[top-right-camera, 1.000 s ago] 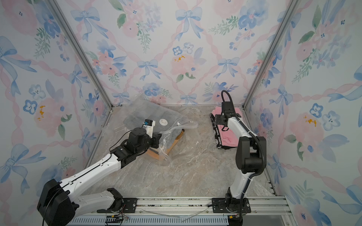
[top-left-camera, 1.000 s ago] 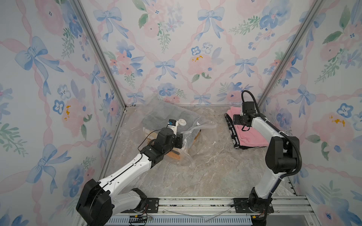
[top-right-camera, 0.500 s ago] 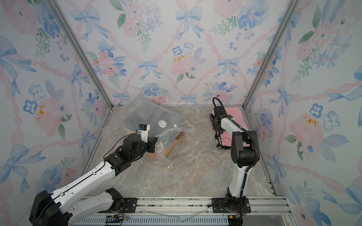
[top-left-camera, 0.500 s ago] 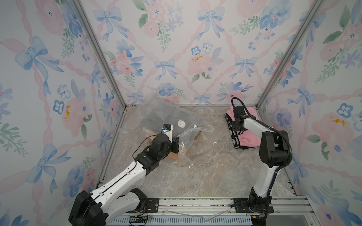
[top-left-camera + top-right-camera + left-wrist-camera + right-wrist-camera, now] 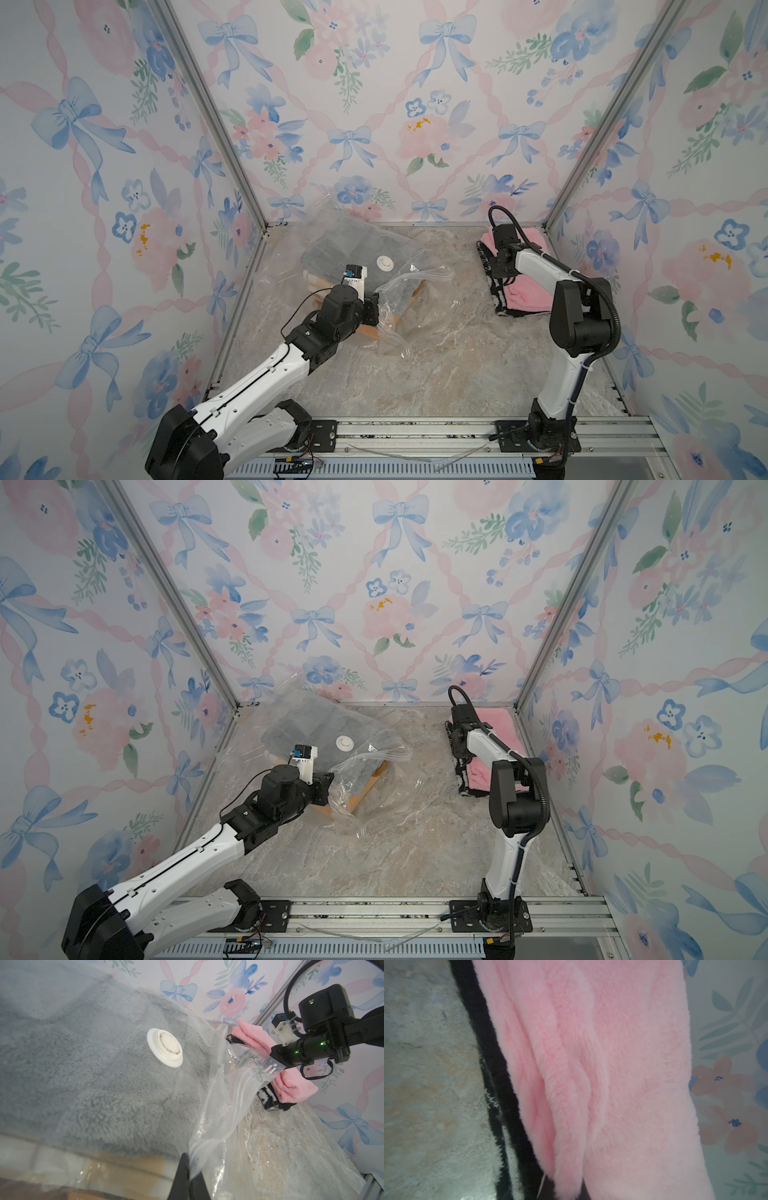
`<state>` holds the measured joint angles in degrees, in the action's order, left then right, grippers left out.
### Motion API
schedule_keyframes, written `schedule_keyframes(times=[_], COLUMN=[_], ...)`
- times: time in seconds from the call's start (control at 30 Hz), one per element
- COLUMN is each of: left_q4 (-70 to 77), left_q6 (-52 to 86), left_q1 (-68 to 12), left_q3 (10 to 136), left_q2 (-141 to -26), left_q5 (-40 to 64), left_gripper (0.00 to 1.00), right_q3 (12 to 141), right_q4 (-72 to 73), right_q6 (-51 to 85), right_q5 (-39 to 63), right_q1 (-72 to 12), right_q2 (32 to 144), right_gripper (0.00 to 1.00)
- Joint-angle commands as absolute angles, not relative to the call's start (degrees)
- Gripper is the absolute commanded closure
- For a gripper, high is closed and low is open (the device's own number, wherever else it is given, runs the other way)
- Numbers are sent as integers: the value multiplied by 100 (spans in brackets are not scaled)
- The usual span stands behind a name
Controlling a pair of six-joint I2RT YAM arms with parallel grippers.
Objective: Take the blanket out of the vacuum bag
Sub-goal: Move the blanket to the corner of the board.
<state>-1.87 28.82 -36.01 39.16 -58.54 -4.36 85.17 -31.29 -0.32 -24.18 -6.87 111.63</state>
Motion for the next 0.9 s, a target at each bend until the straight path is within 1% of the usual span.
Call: schedule_keyframes(times=[0.0, 0.2, 0.3, 0.4, 0.43, 0.57, 0.6, 0.63, 0.8, 0.87], left_q4=[-369, -311, -307, -306, -302, -306, -323, -341, -453, -444], left_q6=[2966, 2997, 3013, 3009, 3010, 3023, 3010, 2992, 2940, 2946], left_q1=[-3604, -3605, -3608, -3609, -3609, -3609, -3607, -3606, -3611, -3607], left_q3=[3793, 3817, 3812, 3807, 3797, 3823, 3848, 3873, 3979, 3990], left_q2=[-5757, -5828, -5834, -5846, -5863, -5889, -5884, -5884, -5913, -5949], left_q5=[-476, -430, -431, -445, -440, -427, -423, -435, -483, -483], left_gripper=[100, 100, 100, 100, 100, 100, 100, 100, 100, 100], right_q3=[8817, 9049, 8915, 8759, 8661, 8529, 8513, 8471, 8175, 8154], right_q4=[-3563, -4059, -3969, -3886, -3815, -3785, -3765, -3724, -3431, -3442], right_q6=[-168, -128, -93, -35, -23, 20, 48, 64, 170, 253], right_q5=[-2184, -1839, -1805, -1511, -1375, -1043, -1044, -1042, -483, -143], right_q1=[-773, -849, -952, -1047, -1081, -1194, -1213, -1235, -1221, -1165], right_q2=[10692, 10765, 10799, 10931, 10998, 11456, 11557, 11614, 11268, 11048], right_gripper=[100, 100, 100, 100, 98, 68, 55, 48, 29, 27])
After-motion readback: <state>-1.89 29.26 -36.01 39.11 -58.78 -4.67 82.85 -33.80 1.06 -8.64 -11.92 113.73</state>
